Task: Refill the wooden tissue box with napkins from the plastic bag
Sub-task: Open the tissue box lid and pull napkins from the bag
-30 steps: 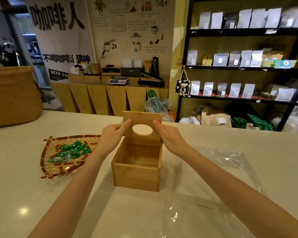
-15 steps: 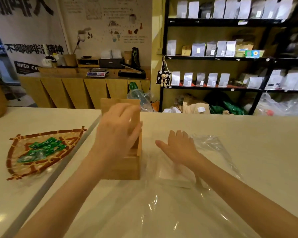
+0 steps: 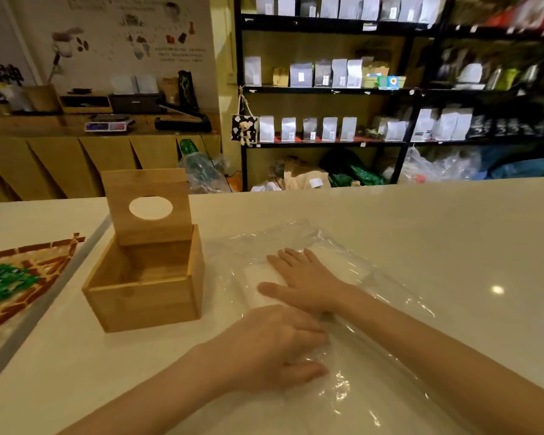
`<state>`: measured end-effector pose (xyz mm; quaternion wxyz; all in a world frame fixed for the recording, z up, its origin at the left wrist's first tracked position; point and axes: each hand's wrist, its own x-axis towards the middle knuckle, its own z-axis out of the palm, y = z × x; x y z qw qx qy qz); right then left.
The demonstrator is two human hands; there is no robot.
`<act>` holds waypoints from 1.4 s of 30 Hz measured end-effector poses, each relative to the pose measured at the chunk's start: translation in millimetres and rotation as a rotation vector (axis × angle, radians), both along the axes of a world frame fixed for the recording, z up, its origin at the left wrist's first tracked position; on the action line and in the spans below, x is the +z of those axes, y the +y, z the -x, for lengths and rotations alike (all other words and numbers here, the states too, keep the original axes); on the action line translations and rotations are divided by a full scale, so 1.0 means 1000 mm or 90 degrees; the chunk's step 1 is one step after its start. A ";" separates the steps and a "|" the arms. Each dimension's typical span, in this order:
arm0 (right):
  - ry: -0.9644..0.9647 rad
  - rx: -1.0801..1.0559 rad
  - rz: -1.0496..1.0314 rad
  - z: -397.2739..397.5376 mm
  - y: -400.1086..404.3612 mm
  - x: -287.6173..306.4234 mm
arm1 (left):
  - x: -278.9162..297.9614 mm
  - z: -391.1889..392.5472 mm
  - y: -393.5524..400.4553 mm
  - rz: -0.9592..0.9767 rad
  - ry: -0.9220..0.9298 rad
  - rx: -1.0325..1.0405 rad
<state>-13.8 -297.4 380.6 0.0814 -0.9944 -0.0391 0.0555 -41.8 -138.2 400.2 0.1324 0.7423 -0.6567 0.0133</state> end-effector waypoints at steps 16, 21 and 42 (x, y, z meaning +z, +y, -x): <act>-0.287 -0.082 -0.398 0.102 -0.023 0.039 | -0.026 0.023 -0.051 0.071 0.044 -0.048; -0.351 -0.091 -0.393 0.179 -0.028 0.021 | -0.033 0.017 -0.053 0.114 0.059 -0.021; -0.171 0.047 -0.116 0.086 -0.001 -0.018 | 0.000 -0.042 -0.015 0.139 0.229 0.438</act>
